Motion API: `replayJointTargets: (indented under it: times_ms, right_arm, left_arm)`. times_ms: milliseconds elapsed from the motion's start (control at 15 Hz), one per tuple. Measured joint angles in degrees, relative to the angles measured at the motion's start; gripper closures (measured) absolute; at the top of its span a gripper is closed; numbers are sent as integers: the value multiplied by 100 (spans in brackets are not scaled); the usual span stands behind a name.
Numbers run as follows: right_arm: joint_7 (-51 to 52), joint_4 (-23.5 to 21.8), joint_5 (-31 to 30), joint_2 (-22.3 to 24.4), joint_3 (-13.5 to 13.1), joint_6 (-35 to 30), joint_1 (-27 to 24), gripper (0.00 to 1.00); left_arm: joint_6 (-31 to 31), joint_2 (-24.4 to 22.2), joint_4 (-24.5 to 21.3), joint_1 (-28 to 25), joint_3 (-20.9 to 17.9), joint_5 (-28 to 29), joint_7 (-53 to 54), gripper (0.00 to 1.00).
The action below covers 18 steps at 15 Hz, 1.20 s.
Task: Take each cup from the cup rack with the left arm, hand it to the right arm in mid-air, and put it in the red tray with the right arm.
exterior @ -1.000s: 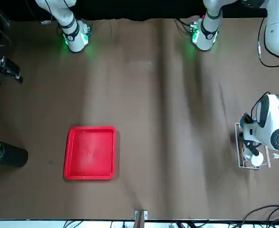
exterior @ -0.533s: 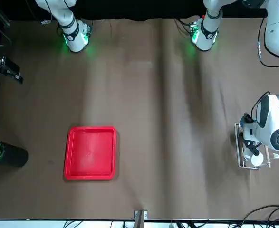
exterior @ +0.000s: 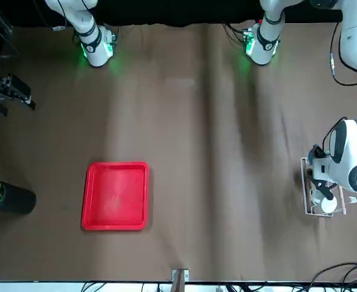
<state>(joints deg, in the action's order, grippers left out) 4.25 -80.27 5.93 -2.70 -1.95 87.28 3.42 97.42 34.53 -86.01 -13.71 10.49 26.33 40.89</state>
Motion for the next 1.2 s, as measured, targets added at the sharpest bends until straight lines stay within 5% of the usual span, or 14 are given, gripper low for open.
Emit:
replayJointTargets:
  times_ms: [733,1200]
  right_arm:
    - [-4,-45,7,-53,-85,44,-209,0]
    - [-4,-47,24,-62,-62,-35,-204,0]
  left_arm:
    - [-520,-761,61,38,311,-3,-111,21]
    - [-595,-929,61,99,1456,-622,-2244,21]
